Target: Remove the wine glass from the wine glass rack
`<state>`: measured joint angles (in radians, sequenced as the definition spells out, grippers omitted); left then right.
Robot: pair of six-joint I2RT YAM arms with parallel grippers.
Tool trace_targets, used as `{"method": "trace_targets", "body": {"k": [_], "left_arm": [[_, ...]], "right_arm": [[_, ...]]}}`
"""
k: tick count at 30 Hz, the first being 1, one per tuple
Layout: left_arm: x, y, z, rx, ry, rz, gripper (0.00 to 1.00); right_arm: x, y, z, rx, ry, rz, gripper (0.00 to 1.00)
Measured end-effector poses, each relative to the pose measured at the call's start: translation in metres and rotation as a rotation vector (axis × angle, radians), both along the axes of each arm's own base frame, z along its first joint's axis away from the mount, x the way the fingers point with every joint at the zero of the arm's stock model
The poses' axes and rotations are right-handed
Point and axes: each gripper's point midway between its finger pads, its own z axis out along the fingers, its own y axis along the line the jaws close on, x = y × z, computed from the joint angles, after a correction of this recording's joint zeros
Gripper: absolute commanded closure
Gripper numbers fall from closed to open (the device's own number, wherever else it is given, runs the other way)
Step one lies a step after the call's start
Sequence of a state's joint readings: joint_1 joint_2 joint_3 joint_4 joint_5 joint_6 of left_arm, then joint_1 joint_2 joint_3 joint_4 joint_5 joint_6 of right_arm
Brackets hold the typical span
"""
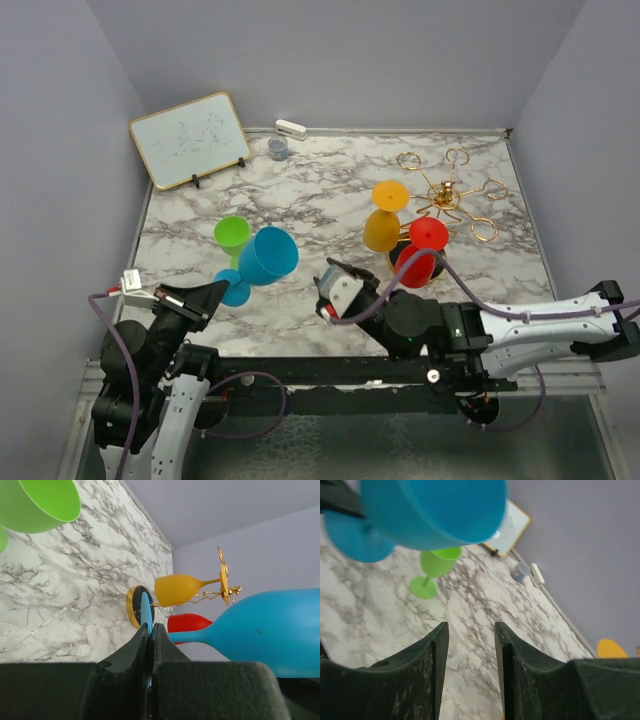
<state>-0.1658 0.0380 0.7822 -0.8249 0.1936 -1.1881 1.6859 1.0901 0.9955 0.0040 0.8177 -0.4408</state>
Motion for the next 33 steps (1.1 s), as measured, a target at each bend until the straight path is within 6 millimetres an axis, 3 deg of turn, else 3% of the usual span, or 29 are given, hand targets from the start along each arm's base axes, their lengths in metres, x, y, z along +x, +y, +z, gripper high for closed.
{"method": "trace_targets", "body": {"k": [5,8,15,19,21,25,29,33], "left_arm": [[-0.008,0.011,0.002,0.040,0.001,0.047,1.00],[-0.013,0.015,0.009,0.047,-0.022,0.069,1.00],[-0.012,0.018,0.000,0.057,-0.009,0.083,1.00],[-0.007,0.017,-0.011,0.071,0.016,0.081,1.00],[-0.007,0.017,-0.012,0.077,0.016,0.081,1.00],[-0.005,0.017,-0.014,0.092,0.014,0.077,1.00],[-0.001,0.015,-0.019,0.096,0.020,0.069,1.00],[0.004,0.013,-0.027,0.097,0.033,0.058,1.00]], "right_arm": [[0.076,-0.013,0.007,-0.006,0.098,-0.216,0.60],[0.114,-0.027,0.023,0.031,0.151,-0.307,0.60],[0.164,-0.010,0.101,0.183,0.271,-0.270,0.65],[0.192,0.003,0.129,0.244,0.382,-0.192,0.72],[0.186,0.014,0.129,0.245,0.456,-0.091,0.71],[0.134,0.034,0.117,0.208,0.619,0.169,0.62],[0.091,0.033,0.104,0.162,0.727,0.329,0.60],[0.068,0.031,0.091,0.116,0.797,0.412,0.60]]}}
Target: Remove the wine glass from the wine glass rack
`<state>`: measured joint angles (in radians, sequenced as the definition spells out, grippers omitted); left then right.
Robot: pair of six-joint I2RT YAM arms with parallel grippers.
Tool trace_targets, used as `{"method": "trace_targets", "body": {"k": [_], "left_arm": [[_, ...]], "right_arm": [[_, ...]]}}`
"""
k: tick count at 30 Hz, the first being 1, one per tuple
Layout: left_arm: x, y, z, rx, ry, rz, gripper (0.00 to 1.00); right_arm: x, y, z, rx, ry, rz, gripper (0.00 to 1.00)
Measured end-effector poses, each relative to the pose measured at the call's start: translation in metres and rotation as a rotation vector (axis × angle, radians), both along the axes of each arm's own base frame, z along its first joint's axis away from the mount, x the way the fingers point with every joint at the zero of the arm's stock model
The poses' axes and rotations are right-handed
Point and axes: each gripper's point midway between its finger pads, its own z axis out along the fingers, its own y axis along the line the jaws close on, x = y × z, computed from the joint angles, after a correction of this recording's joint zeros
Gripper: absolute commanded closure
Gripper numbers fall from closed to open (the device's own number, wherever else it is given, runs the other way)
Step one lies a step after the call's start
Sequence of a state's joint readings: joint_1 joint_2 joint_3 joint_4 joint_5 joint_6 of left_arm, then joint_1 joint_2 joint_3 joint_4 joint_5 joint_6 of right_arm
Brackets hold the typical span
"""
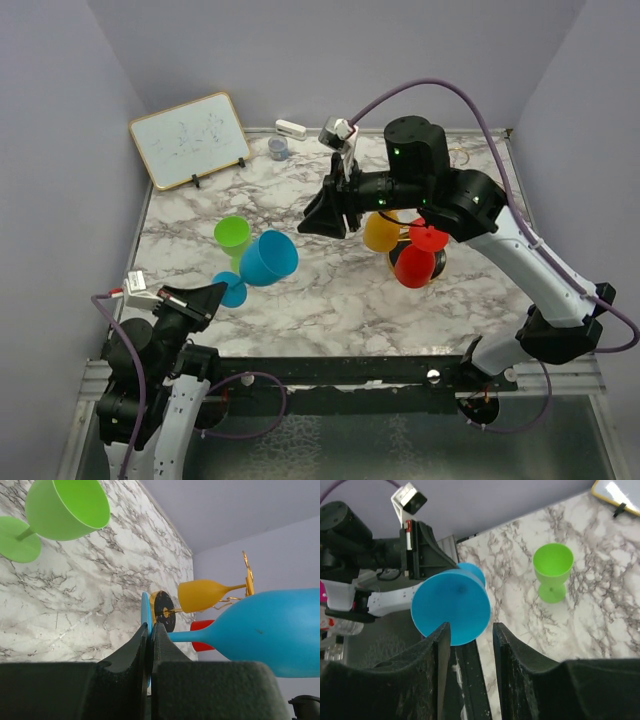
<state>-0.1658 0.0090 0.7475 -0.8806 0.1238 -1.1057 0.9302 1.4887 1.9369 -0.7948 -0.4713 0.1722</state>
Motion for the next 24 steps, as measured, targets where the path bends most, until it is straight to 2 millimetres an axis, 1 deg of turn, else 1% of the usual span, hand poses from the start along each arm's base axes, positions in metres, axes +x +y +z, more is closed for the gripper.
{"method": "trace_targets", "body": {"k": [3,6,12,21,24], "left_arm": [[0.002,-0.001,0.000,-0.002,-0.003,-0.006,1.00],[0.002,-0.002,0.003,-0.006,-0.015,-0.010,1.00],[0.002,-0.003,0.005,-0.008,-0.024,-0.014,1.00],[0.002,-0.004,0.004,-0.010,-0.021,-0.017,1.00],[0.004,-0.004,0.001,-0.009,-0.015,-0.018,1.00]], "right_arm": [[-0.005,0.002,-0.017,-0.034,0.041,0.032,0.60],[-0.005,0.004,-0.028,-0.058,0.067,0.038,0.60],[0.001,0.014,-0.044,-0.087,0.094,0.043,0.63],[0.004,0.030,-0.062,-0.105,0.154,0.076,0.66],[0.004,0.034,-0.066,-0.105,0.165,0.083,0.71]]}}
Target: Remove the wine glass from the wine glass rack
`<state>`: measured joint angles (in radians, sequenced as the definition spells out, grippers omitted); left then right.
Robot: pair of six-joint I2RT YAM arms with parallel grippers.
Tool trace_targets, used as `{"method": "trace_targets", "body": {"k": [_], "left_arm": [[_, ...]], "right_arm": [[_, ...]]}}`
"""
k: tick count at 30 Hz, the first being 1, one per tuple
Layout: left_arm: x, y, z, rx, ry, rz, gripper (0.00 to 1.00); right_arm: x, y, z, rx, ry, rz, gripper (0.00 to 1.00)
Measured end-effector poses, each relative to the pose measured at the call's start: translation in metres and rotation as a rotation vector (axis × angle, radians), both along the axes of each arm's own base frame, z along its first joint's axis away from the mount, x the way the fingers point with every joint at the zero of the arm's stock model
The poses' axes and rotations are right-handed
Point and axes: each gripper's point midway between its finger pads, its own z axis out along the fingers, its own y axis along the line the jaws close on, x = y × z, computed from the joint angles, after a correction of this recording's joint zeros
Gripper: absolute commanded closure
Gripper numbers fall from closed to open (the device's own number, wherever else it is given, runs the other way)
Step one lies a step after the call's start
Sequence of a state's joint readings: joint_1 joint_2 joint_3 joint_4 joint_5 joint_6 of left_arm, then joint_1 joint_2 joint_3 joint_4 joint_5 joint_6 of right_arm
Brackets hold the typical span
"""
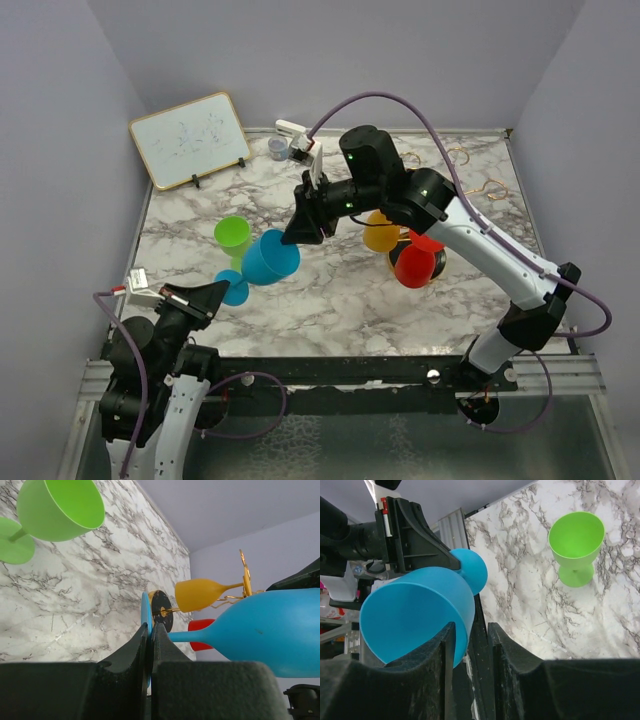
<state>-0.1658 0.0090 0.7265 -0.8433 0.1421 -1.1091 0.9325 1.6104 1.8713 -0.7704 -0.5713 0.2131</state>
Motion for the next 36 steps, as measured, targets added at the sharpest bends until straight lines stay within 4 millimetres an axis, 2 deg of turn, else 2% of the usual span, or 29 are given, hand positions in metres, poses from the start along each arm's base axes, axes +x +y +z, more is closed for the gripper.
{"method": "trace_targets", "body": {"k": [8,11,13,14,16,18,22,27,32,36], "left_arm": [[0.002,0.000,-0.004,0.003,0.011,-0.001,1.00],[0.002,0.000,-0.006,0.005,0.016,0.000,0.99],[0.002,0.000,-0.007,0.006,0.017,0.000,0.84],[0.002,0.000,-0.007,0.008,0.017,0.000,0.69],[0.002,0.000,-0.007,0.013,0.016,0.001,0.49],[0.003,0.003,-0.009,0.030,0.020,0.010,0.43],[0.004,0.008,-0.019,0.061,0.061,0.038,0.40],[0.002,0.017,-0.023,0.098,0.081,0.073,0.39],[-0.002,0.028,-0.017,0.145,0.071,0.120,0.40],[0.000,0.039,-0.008,0.203,0.052,0.167,0.40]], "right_arm": [[-0.007,0.011,-0.008,-0.005,0.023,0.032,0.98],[-0.003,0.012,-0.011,-0.015,0.017,0.021,0.99],[-0.001,0.012,-0.013,-0.020,0.012,0.010,0.99],[0.001,0.012,-0.014,-0.024,0.006,-0.001,0.99],[0.003,0.012,-0.015,-0.030,0.000,-0.017,0.99],[0.008,0.011,-0.017,-0.046,-0.012,-0.050,0.99],[0.020,0.005,-0.014,-0.075,-0.042,-0.127,0.99],[0.034,-0.007,0.007,-0.059,-0.109,-0.227,0.99],[0.046,-0.026,0.029,-0.039,-0.177,-0.343,0.99],[0.064,-0.031,0.033,-0.062,-0.212,-0.439,0.99]]}}
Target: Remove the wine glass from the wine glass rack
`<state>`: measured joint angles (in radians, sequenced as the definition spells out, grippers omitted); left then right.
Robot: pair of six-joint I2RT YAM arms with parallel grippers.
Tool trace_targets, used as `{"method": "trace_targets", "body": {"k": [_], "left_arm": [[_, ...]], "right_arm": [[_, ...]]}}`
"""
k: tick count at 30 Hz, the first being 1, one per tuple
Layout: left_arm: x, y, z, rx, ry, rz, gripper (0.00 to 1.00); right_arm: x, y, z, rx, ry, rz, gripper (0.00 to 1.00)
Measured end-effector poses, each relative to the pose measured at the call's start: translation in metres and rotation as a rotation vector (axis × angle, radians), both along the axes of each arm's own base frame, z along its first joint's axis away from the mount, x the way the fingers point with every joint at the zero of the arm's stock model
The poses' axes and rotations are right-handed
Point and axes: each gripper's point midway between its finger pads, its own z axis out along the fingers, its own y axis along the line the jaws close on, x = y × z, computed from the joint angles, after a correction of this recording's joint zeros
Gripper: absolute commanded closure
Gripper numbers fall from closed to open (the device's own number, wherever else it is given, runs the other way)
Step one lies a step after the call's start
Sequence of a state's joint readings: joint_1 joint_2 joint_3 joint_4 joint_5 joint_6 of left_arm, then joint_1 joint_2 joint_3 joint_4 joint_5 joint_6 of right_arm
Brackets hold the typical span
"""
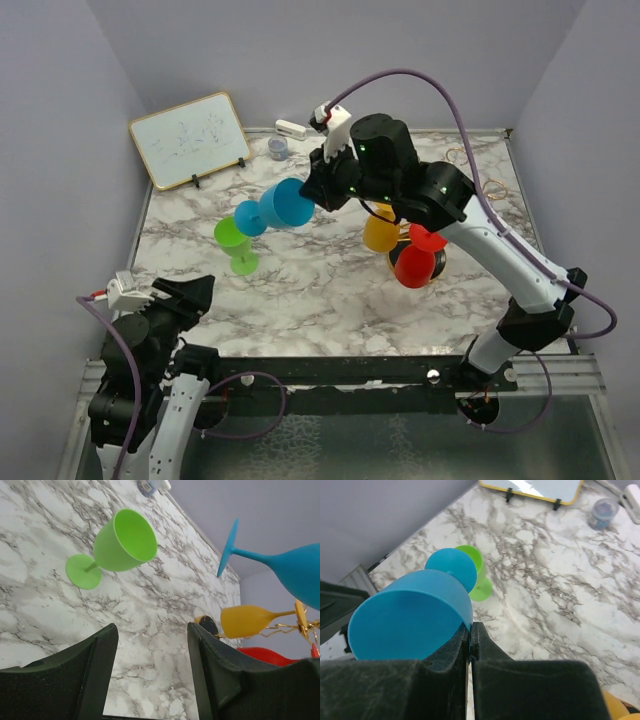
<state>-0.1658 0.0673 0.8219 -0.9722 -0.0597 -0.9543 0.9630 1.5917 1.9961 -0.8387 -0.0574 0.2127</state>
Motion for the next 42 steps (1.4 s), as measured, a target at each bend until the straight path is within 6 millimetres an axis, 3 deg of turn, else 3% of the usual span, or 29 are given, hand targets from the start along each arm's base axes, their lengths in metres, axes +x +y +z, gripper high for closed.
{"method": "trace_targets", "body": {"k": [5,11,16,24,35,42], "left_arm": [[0.010,0.015,0.008,0.112,-0.017,0.050,0.41],[0.022,0.029,0.010,0.233,-0.021,0.097,0.41],[0.026,0.038,0.007,0.281,-0.028,0.133,0.41],[0.026,0.048,0.016,0.290,-0.091,0.191,0.42],[0.029,0.049,0.014,0.293,-0.093,0.199,0.43],[0.030,0.049,0.015,0.295,-0.096,0.199,0.43]], "right_arm": [[0.038,0.017,-0.018,-0.068,-0.010,-0.112,0.99],[0.084,0.046,-0.056,-0.151,-0.013,-0.215,0.99],[0.107,0.048,-0.078,-0.204,-0.015,-0.283,0.99],[0.124,0.051,-0.101,-0.241,0.002,-0.309,0.99],[0.137,0.077,-0.184,-0.342,0.097,-0.268,0.99],[0.139,0.078,-0.193,-0.347,0.118,-0.263,0.93]]}}
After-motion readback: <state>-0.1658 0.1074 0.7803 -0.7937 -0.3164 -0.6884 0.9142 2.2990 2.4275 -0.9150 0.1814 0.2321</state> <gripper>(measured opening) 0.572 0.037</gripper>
